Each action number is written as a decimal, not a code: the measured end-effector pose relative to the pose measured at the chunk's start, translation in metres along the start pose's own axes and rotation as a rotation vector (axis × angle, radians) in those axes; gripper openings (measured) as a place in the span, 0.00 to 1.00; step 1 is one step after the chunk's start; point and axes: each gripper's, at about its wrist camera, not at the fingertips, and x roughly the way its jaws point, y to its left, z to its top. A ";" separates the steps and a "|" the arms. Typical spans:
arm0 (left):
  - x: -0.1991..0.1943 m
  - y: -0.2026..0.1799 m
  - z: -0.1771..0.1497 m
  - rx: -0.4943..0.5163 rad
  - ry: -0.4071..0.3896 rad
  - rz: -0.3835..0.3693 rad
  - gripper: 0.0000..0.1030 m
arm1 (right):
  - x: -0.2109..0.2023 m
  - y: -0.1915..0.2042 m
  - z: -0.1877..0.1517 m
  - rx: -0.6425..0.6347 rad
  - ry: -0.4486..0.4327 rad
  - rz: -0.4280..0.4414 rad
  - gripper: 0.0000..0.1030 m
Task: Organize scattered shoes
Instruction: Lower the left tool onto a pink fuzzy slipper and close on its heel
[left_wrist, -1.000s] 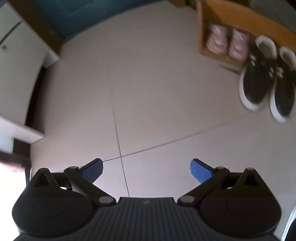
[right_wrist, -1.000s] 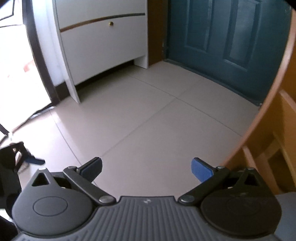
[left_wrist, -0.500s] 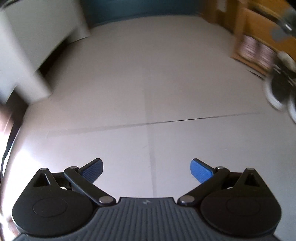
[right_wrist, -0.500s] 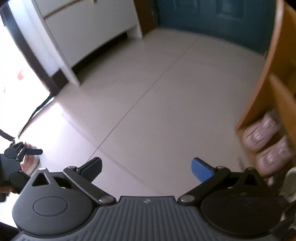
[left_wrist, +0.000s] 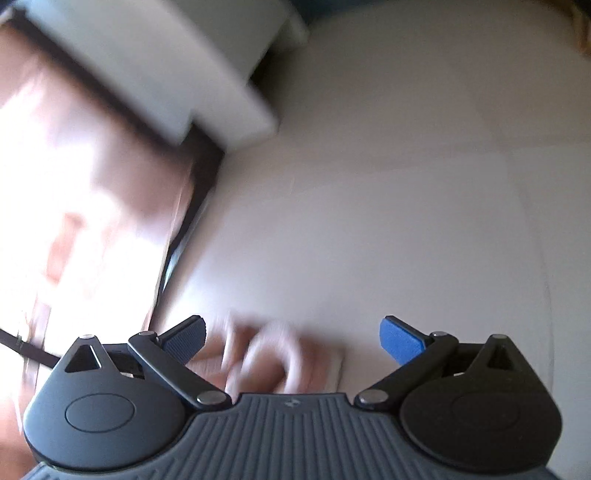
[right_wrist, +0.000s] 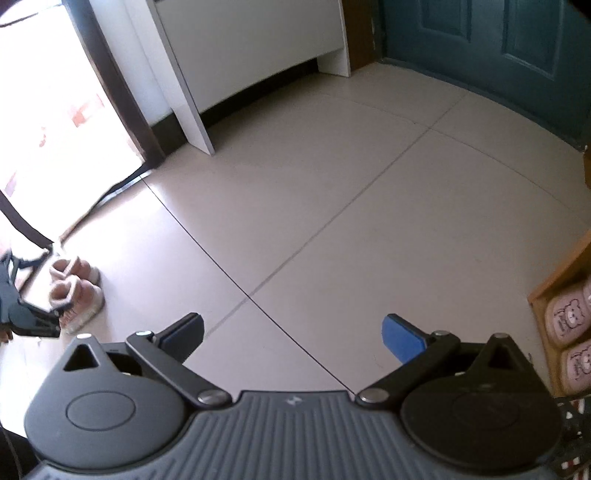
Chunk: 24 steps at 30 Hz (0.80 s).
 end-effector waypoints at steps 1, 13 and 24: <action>0.004 0.004 -0.005 -0.027 0.021 -0.023 1.00 | -0.001 0.001 0.000 0.006 -0.017 0.019 0.99; 0.023 0.014 -0.006 -0.210 0.002 -0.187 0.76 | -0.013 0.008 -0.008 -0.021 -0.037 0.038 0.99; 0.077 -0.017 0.000 -0.094 0.105 -0.183 0.75 | -0.012 0.012 -0.012 -0.028 -0.013 0.031 0.99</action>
